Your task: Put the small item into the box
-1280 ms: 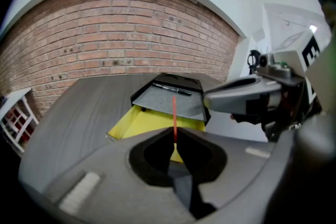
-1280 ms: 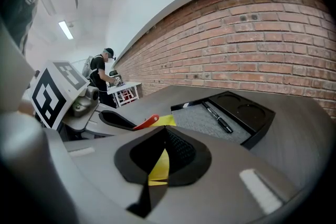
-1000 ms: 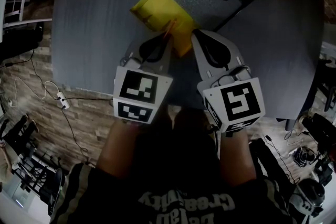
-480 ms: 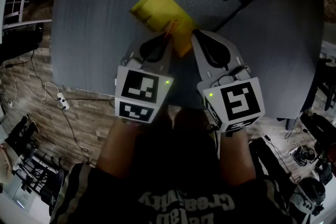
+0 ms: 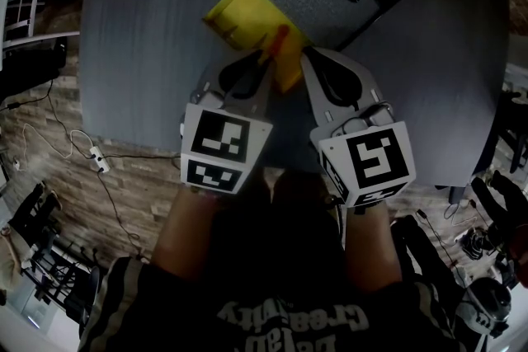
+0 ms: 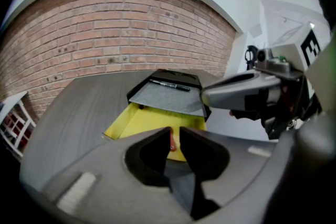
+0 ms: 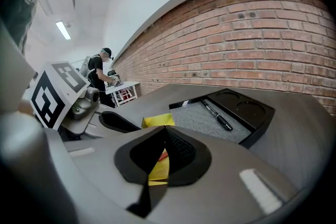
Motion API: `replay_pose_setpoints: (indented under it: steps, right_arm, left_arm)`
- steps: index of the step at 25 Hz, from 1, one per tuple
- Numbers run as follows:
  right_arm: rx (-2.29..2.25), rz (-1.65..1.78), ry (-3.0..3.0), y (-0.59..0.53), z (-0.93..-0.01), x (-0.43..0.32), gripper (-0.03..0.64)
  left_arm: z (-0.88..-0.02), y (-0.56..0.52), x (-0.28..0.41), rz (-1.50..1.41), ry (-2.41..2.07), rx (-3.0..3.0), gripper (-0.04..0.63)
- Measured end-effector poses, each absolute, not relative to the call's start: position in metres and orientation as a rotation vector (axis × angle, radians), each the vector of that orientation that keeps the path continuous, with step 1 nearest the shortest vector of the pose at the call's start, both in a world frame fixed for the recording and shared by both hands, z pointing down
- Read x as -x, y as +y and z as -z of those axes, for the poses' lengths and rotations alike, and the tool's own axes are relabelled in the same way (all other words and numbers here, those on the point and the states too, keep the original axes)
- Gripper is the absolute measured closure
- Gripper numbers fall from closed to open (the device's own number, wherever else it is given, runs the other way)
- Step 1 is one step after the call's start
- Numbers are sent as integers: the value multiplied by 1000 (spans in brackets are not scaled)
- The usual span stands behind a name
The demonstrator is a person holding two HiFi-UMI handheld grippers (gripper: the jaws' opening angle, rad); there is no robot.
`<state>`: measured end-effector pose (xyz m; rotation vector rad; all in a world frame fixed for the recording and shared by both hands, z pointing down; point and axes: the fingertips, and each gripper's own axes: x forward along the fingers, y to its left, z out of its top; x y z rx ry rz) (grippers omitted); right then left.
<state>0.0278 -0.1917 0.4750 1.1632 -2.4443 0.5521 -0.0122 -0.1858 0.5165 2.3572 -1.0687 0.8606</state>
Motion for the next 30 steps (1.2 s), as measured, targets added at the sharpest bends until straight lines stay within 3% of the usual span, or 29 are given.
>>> replay_pose_setpoints:
  steps: [27,30]
  right_arm:
    - [-1167,-556,-2424,-187,-481,-23,611]
    - [-1168,-558,-2420,-187,-482,-23,611]
  left_arm:
    - [-520,-182,14,-843,-1033,-2353,503]
    - [-523,-181,13,-847,-1018,-2347,474]
